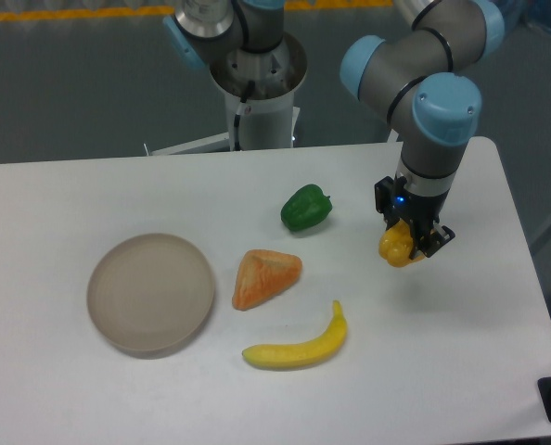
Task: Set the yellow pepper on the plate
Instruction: 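Lift the held yellow pepper with the gripper and swing it toward the plate, then carry the yellow pepper over the grey plate and lower it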
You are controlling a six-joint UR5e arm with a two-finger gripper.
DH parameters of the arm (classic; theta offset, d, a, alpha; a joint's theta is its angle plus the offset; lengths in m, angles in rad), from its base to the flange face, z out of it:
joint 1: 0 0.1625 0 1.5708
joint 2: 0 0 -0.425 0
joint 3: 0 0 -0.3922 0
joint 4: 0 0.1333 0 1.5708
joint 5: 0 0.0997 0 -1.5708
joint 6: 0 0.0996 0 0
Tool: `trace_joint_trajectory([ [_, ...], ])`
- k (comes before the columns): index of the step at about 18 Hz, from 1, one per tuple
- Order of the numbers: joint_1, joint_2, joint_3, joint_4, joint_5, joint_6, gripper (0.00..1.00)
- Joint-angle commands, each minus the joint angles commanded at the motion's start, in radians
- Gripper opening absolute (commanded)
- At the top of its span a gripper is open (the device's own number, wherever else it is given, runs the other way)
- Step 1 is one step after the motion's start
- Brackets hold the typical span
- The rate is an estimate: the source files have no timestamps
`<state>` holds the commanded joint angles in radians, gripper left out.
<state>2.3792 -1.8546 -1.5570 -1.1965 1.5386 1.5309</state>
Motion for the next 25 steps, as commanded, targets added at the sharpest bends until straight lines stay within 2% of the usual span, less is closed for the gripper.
trace_joint_trajectory([
  [11, -0.023, -0.009, 0.0, 0.005, 0.0, -0.018, 0.23],
  [21, -0.245, -0.009, -0.012, 0.008, -0.011, -0.216, 0.24],
  [25, -0.368, -0.014, -0.021, 0.0, -0.008, -0.331, 0.24],
])
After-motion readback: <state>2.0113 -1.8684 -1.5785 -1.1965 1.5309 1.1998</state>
